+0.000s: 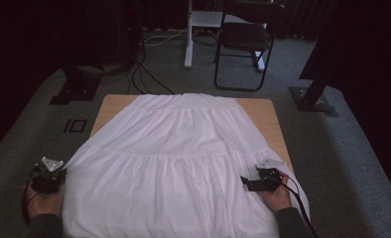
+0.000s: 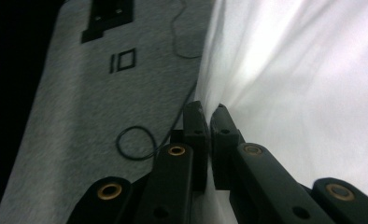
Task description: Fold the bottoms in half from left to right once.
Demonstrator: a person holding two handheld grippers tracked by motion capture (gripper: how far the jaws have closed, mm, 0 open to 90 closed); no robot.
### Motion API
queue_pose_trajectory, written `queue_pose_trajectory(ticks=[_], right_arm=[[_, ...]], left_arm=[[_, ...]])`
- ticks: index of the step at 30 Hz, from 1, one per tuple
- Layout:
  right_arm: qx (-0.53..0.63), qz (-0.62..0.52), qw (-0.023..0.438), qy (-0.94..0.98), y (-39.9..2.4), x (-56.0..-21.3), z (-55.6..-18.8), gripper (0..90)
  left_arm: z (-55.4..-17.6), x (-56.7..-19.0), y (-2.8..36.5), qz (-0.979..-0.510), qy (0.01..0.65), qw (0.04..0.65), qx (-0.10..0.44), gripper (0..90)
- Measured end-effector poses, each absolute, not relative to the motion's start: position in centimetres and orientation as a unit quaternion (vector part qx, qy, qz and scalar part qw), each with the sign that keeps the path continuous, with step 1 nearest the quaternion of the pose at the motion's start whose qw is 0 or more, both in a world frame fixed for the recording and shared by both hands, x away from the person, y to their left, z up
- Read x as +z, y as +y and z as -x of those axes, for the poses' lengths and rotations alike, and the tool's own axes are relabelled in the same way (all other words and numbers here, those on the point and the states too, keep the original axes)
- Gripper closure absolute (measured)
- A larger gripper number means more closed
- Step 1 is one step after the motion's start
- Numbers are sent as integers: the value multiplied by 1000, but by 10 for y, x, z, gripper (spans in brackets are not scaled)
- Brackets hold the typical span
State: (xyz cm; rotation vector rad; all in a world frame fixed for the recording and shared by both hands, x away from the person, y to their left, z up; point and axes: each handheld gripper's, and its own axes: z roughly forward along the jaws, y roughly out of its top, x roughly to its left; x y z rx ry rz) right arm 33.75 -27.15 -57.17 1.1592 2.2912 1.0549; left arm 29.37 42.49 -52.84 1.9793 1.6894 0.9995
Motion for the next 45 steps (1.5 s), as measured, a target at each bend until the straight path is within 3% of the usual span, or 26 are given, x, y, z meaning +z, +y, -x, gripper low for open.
queue_pose_trajectory(ticks=[2,5,11,21,29,36,45], right_arm=[[378,-407,180,811,-273,-569,-334,285],[385,-410,181,807,-276,-564,-333,289],[383,-428,228,786,-302,-542,-323,306],[352,-444,224,793,-317,-552,-316,324],[347,-451,211,795,-317,-559,-314,331],[338,-443,205,805,-308,-565,-316,330],[351,-451,200,796,-306,-568,-318,307]], left_arm=[[-293,-527,432,-691,604,170,358,887],[-292,-526,438,-684,611,164,363,887],[-291,-519,445,-667,625,163,371,888],[-279,-482,391,-714,536,266,363,885],[-278,-449,339,-749,451,361,324,884],[-286,-430,281,-792,357,402,289,883],[-317,-432,207,-822,277,450,212,883]])
